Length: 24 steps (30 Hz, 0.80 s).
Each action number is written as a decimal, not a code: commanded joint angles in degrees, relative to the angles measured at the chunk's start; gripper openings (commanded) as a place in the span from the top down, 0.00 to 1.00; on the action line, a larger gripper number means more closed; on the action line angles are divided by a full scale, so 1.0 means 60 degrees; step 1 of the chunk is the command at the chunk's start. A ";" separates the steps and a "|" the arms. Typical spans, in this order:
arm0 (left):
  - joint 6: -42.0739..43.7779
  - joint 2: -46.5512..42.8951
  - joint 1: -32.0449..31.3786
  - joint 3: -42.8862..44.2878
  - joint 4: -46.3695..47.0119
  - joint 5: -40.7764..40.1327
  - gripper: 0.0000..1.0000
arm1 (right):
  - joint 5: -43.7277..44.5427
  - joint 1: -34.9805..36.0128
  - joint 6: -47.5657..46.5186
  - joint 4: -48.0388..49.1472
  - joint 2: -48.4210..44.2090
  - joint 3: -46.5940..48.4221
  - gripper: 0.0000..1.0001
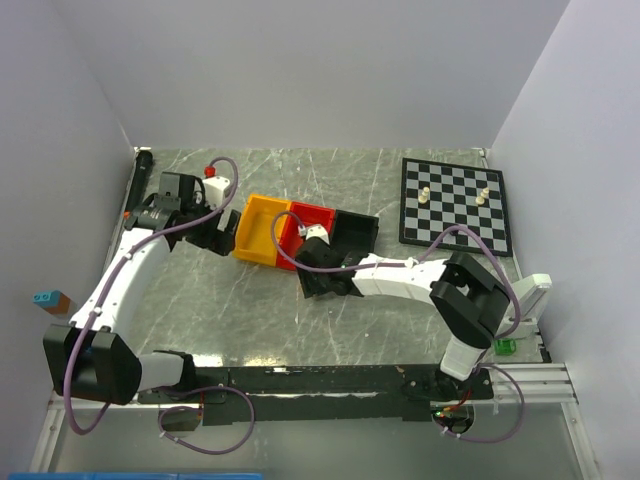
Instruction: Untangle the cables
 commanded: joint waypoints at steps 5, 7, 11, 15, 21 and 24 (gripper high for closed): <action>-0.1001 0.0997 -0.0031 0.0249 0.1535 -0.1229 0.03 | -0.0846 0.0222 0.0172 0.0241 -0.0504 -0.0307 0.67; -0.1060 0.1422 -0.0031 0.0425 0.1741 -0.1229 0.03 | -0.1066 0.0354 0.0202 0.0183 -0.0841 -0.0717 0.75; -0.1279 0.2199 -0.0031 0.0733 0.2107 -0.1258 0.03 | -0.1373 0.0632 0.0465 0.0065 -0.1529 -0.1537 0.77; -0.1426 0.2654 -0.0104 0.0806 0.2575 -0.1082 0.03 | -0.1535 0.0750 0.0641 -0.0125 -0.2101 -0.2007 0.78; -0.1514 0.3313 -0.0441 0.0909 0.3089 -0.1024 0.05 | -0.1974 0.0823 0.0364 -0.0286 -0.2863 -0.2184 0.77; -0.1558 0.3577 -0.0558 0.0865 0.3308 -0.0921 0.19 | -0.2194 0.0838 0.0217 -0.0170 -0.3243 -0.2373 0.70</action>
